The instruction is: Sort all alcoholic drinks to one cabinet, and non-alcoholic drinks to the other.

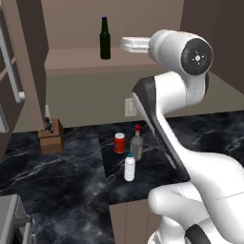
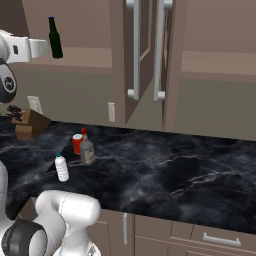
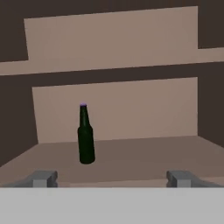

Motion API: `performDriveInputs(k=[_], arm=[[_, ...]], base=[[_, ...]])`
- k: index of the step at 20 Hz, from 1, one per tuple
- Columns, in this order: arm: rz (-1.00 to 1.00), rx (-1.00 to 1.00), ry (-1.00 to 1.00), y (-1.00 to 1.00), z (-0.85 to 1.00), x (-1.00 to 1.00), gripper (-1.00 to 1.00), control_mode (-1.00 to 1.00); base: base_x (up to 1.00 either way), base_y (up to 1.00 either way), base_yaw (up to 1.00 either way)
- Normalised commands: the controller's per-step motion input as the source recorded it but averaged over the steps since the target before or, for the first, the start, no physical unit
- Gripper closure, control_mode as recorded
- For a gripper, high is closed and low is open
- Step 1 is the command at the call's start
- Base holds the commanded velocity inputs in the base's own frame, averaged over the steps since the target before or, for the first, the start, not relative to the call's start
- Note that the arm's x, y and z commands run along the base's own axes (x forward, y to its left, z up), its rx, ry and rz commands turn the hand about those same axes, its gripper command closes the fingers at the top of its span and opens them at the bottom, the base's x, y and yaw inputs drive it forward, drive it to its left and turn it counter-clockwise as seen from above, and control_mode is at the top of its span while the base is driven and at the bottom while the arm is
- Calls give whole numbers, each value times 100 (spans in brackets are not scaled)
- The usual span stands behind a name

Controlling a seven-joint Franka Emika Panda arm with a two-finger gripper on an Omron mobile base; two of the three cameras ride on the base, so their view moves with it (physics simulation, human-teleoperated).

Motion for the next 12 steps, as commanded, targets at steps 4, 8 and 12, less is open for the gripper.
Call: performDriveInputs(k=[4, 8, 12], arm=[[9, 6, 7, -17, -9, -64, -100, -100], [18, 5, 11, -17, -40, -52, -100, -100], [22, 7, 7, -25, -52, -42, -100, -100]], base=[[0, 0, 0], [0, 0, 0], [0, 0, 0]])
